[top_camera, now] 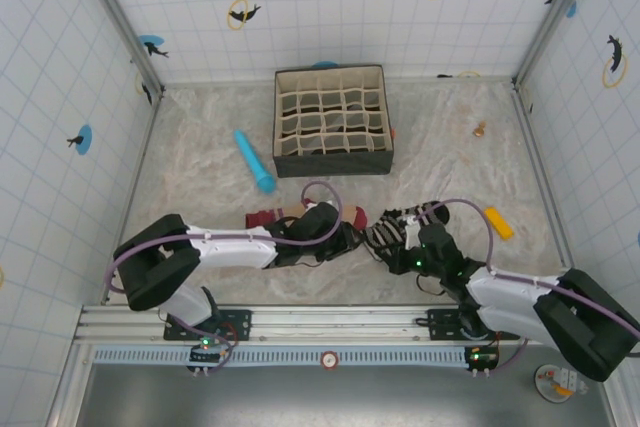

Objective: Roll the socks

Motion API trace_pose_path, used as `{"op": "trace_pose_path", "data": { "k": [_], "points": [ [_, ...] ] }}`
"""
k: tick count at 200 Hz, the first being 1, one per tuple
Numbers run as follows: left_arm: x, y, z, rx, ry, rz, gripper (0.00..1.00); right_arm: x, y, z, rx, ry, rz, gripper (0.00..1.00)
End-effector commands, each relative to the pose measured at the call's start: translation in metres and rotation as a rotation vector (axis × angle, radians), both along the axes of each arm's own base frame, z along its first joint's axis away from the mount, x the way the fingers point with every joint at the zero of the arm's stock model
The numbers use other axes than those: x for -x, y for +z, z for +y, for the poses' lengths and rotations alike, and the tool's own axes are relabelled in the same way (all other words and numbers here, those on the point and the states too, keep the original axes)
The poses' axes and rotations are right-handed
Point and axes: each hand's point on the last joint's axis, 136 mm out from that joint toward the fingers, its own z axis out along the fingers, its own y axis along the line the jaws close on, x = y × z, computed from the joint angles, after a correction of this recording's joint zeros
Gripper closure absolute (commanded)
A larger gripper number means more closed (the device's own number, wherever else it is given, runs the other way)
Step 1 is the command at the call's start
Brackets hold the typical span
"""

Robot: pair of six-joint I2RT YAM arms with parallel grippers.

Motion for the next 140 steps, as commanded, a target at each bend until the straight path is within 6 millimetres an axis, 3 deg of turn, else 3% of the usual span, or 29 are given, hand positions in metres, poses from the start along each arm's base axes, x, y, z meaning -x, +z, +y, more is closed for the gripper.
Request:
{"op": "trace_pose_path", "data": {
  "k": [1,35,103,140],
  "points": [
    [-0.003,-0.005,-0.005,0.005,0.001,-0.023,0.49,0.041,-0.048,-0.026,0.047,-0.022,0.247,1.0],
    [-0.006,-0.004,-0.019,0.04,-0.011,-0.038,0.51,0.047,-0.058,-0.037,0.026,-0.087,0.338,1.0],
    [-0.014,-0.024,-0.04,0.049,0.002,0.005,0.55,0.056,-0.083,-0.062,0.137,-0.182,0.443,1.0],
    [-0.017,-0.034,-0.046,0.037,0.013,0.016,0.61,0.059,-0.087,-0.067,0.13,-0.206,0.475,1.0]
  ]
}}
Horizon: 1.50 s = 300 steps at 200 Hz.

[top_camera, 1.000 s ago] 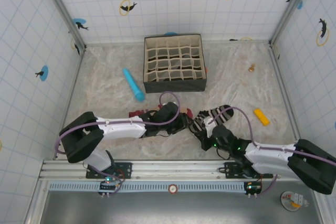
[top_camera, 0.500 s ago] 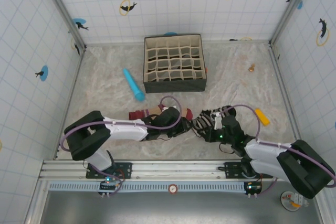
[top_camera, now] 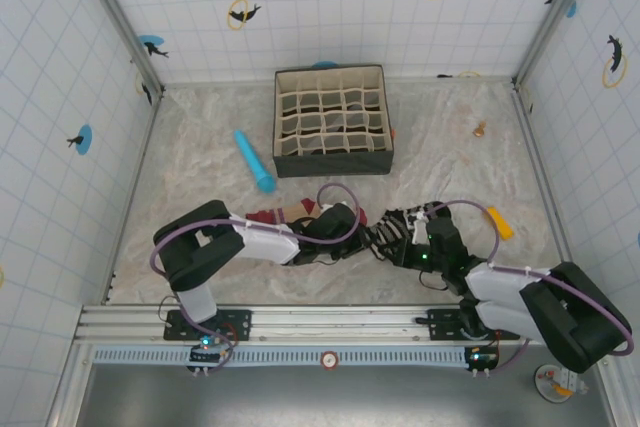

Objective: Roll the socks

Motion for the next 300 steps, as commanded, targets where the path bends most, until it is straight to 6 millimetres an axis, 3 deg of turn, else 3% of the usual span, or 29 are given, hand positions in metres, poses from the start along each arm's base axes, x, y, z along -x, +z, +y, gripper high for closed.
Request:
{"op": "trace_pose_path", "data": {
  "k": [1,26,53,73,98,125,143,201,244,300],
  "points": [
    [-0.003,-0.003,-0.009,0.008,0.008,0.005,0.61,0.065,-0.079,-0.055,0.217,-0.065,0.282,1.0],
    [-0.003,-0.011,-0.009,-0.019,0.017,0.024,0.76,0.064,-0.079,-0.057,0.217,-0.077,0.282,1.0],
    [-0.005,-0.02,0.0,-0.091,0.035,0.037,1.0,0.062,-0.078,-0.057,0.223,-0.068,0.268,1.0],
    [-0.005,-0.021,0.007,-0.134,0.039,0.043,1.0,0.055,-0.07,-0.053,0.226,-0.028,0.207,0.81],
    [-0.004,-0.014,0.015,-0.165,0.048,0.046,1.0,0.033,-0.042,-0.039,0.227,0.027,0.037,0.56],
    [0.001,-0.008,0.025,-0.186,0.06,0.064,1.0,0.014,-0.002,-0.022,0.251,0.081,-0.182,0.45],
    [0.004,-0.004,0.033,-0.193,0.069,0.073,1.0,0.012,0.018,-0.013,0.331,0.144,-0.313,0.4],
    [0.014,-0.001,0.052,-0.201,0.107,0.109,1.0,0.023,0.055,0.017,0.599,0.299,-0.771,0.33],
    [0.018,-0.003,0.061,-0.203,0.125,0.119,1.0,0.038,0.052,0.041,0.708,0.409,-0.965,0.33],
    [0.021,-0.002,0.06,-0.197,0.11,0.12,1.0,0.037,0.052,0.059,0.757,0.442,-1.082,0.32]
  ]
}}
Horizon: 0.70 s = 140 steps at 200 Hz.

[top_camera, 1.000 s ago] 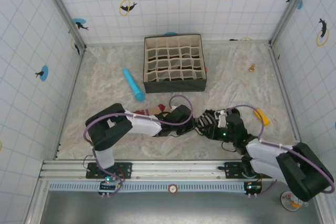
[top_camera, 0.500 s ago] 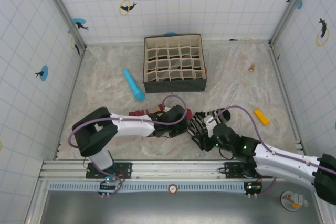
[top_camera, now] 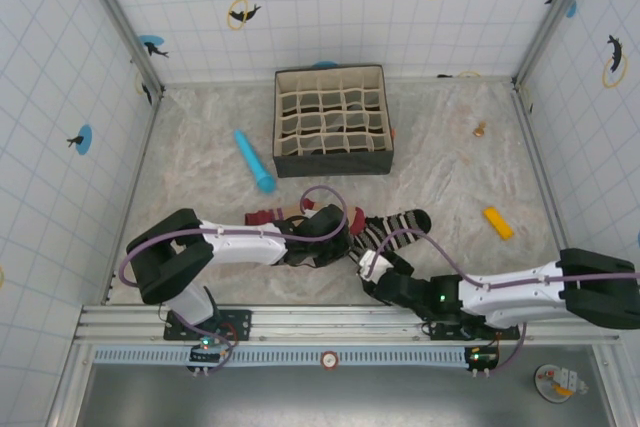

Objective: Roll the socks

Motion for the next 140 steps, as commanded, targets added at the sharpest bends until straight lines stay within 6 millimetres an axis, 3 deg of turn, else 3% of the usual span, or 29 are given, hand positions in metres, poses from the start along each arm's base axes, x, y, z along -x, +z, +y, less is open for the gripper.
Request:
{"op": "trace_pose_path", "data": {
  "k": [1,79,108,140],
  "points": [
    [0.003,-0.003,0.009,-0.024,0.012,0.01,1.0,-0.011,0.031,0.022,-0.072,-0.002,-0.107,0.32],
    [0.006,-0.003,0.005,-0.003,0.001,0.021,1.0,-0.017,0.018,0.038,0.006,0.024,-0.156,0.34],
    [0.006,-0.002,0.005,0.002,-0.001,0.019,1.0,-0.02,0.008,0.033,0.017,0.006,-0.128,0.47],
    [0.007,-0.001,0.003,0.019,-0.006,0.018,1.0,-0.017,-0.001,0.028,0.009,-0.002,-0.086,0.77]
  ]
}}
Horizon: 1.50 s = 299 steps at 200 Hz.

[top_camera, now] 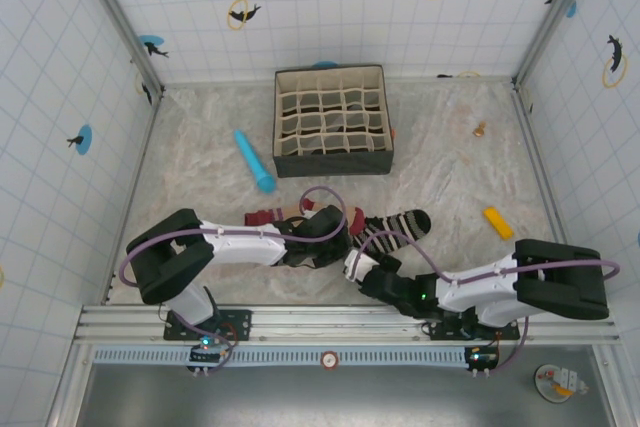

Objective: Roll the socks

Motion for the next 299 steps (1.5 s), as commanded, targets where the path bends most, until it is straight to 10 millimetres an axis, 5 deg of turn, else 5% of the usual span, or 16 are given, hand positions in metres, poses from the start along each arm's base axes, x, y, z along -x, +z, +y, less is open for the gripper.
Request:
{"op": "trace_pose_path", "data": {
  "k": [1,29,52,73,115,176,299],
  "points": [
    [0.005,0.002,0.002,0.015,-0.003,0.015,1.0,0.0,0.004,0.006,-0.067,-0.015,0.027,0.78],
    [0.004,0.005,0.001,0.025,-0.002,0.006,0.7,0.001,-0.005,0.001,-0.084,-0.027,0.087,1.0],
    [0.001,0.014,0.0,0.046,0.005,-0.014,0.48,0.001,-0.014,-0.008,-0.12,-0.055,0.169,1.0],
    [-0.004,0.029,-0.003,0.08,0.006,-0.061,0.39,0.004,-0.021,-0.015,-0.2,-0.079,0.289,1.0],
    [-0.015,0.053,0.0,0.142,0.031,-0.166,0.37,0.004,-0.029,-0.035,-0.423,-0.167,0.541,1.0],
    [-0.013,0.044,-0.002,0.127,0.013,-0.168,0.42,0.001,-0.044,-0.062,-0.667,-0.394,0.883,1.0],
    [-0.025,0.023,-0.038,0.139,-0.03,-0.187,0.5,0.023,-0.104,-0.133,-0.577,-1.016,1.084,1.0]
  ]
}}
